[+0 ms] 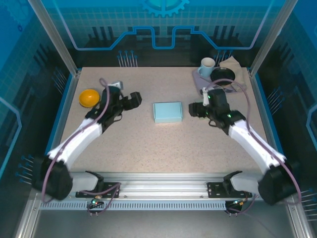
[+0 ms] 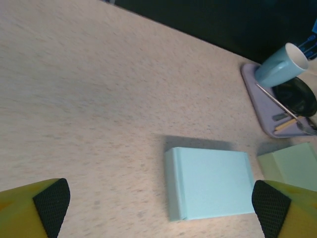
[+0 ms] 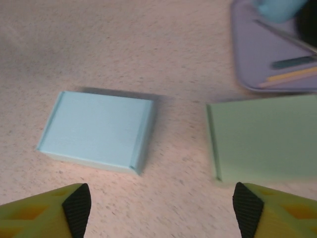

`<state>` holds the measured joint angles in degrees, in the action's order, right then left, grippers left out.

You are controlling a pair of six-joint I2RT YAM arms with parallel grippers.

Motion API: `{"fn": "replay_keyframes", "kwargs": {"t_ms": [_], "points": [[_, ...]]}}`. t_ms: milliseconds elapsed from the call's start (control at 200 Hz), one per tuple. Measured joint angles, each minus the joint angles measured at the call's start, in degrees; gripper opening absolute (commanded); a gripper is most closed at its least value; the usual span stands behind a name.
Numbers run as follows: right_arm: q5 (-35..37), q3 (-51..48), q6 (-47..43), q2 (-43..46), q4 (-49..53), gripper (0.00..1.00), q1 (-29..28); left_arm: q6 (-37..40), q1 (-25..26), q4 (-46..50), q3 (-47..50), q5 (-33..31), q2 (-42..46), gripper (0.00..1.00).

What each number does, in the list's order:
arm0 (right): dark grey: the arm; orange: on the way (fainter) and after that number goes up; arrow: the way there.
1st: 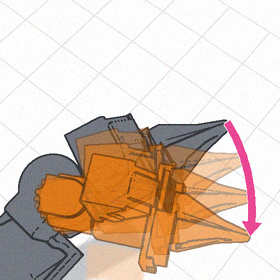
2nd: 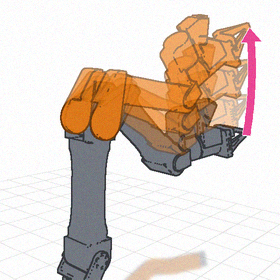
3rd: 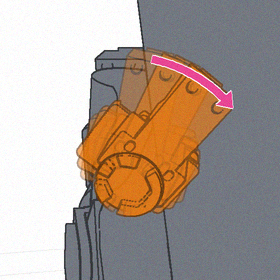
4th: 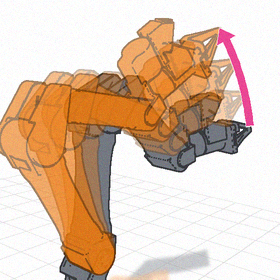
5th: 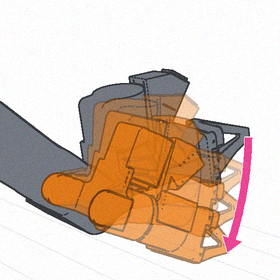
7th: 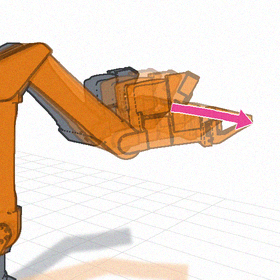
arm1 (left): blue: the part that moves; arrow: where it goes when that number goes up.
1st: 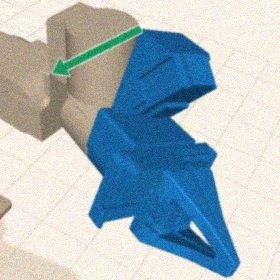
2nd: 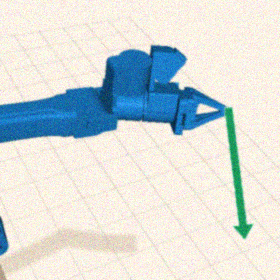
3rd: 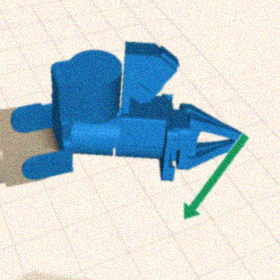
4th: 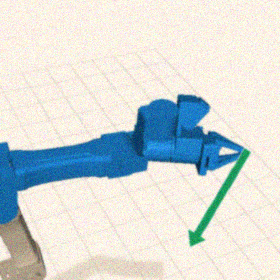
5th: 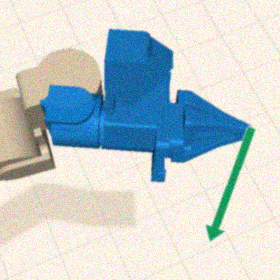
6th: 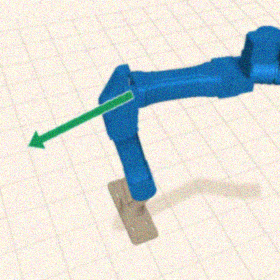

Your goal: Fold the paper box

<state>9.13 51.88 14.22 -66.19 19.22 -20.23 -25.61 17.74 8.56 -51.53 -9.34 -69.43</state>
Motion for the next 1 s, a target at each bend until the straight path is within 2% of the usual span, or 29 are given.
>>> {"fn": "replay_keyframes", "kwargs": {"t_ms": [150,260,390,510,645,785,995], "points": [[5.60,-14.84,-3.30,14.99,-4.04,1.00,2.73,6.38,-0.37,-5.95,19.43,-6.69,13.84,0.99],[8.09,-24.87,-4.70,22.88,-8.24,1.00,4.90,7.91,-0.72,-7.26,30.97,-10.67,22.18,0.99],[11.39,-32.39,-4.85,28.35,-10.47,1.00,6.34,9.64,-1.38,-11.98,36.35,-13.86,30.23,0.99],[12.85,-35.19,-4.55,30.16,-12.66,1.00,8.98,12.72,-1.46,-15.43,36.39,-16.61,31.78,0.99],[12.70,-37.24,-3.21,28.09,-17.88,1.00,13.18,15.52,-1.70,-18.95,36.65,-19.56,27.10,0.99],[11.47,-37.77,-1.09,19.65,-23.69,1.00,16.76,18.40,-3.26,-26.60,37.20,-19.93,14.10,0.99],[10.97,-37.09,0.17,8.85,-32.46,1.00,19.23,23.08,-6.84,-39.08,35.32,-16.41,-2.47,0.99]]}}
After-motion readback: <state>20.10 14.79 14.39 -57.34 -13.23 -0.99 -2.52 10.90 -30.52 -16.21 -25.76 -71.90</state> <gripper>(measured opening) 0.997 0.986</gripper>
